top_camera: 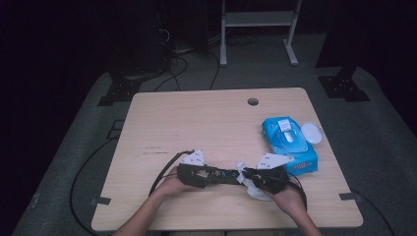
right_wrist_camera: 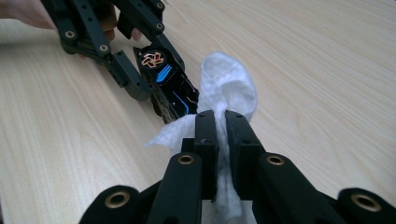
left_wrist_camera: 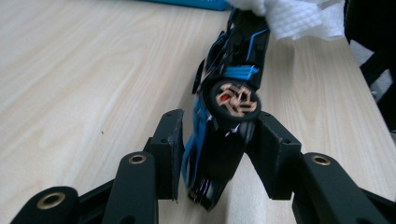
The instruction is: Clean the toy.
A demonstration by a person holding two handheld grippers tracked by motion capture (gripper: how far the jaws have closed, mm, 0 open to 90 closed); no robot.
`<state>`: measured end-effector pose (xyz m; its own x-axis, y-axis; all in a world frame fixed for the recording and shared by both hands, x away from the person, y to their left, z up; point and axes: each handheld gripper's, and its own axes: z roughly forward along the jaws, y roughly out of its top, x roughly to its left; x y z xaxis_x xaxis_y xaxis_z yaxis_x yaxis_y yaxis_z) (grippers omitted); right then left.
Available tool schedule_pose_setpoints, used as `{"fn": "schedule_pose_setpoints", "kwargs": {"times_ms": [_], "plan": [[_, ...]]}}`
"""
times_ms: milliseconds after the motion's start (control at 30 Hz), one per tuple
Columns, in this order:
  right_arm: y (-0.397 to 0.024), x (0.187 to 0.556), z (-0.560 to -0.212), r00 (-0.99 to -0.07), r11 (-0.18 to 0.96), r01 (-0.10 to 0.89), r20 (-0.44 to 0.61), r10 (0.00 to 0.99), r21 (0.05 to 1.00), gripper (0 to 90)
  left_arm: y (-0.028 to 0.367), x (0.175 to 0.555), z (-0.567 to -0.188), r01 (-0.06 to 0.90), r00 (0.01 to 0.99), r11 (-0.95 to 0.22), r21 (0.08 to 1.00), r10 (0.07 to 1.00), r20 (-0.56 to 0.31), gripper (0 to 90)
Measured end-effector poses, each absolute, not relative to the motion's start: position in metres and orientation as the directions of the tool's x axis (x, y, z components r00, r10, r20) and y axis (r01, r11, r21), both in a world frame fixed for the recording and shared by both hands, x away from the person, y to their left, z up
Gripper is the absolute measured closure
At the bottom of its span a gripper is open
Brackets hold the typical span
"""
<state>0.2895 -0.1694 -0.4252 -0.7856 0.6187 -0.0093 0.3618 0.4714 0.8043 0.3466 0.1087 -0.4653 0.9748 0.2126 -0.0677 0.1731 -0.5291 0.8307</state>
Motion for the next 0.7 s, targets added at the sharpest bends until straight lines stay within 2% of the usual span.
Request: {"fn": "schedule_pose_setpoints", "kwargs": {"times_ms": [167,367,700], "plan": [[-0.163,0.292,-0.423,-0.785,0.484,0.357,-0.024,0.619,0.799,83.3,0.106,0.345,-0.466,0.152,0.975,-0.540,0.828,0.218,-0.038,62.1],[-0.133,0.298,-0.421,-0.817,0.500,0.325,-0.028,0.576,0.803,83.3,0.106,0.343,-0.466,0.115,0.976,-0.538,0.835,0.219,0.007,66.6],[-0.101,0.316,-0.413,-0.837,0.486,0.319,0.001,0.548,0.814,83.4,0.113,0.347,-0.467,0.111,0.969,-0.513,0.851,0.246,0.022,67.1]]}}
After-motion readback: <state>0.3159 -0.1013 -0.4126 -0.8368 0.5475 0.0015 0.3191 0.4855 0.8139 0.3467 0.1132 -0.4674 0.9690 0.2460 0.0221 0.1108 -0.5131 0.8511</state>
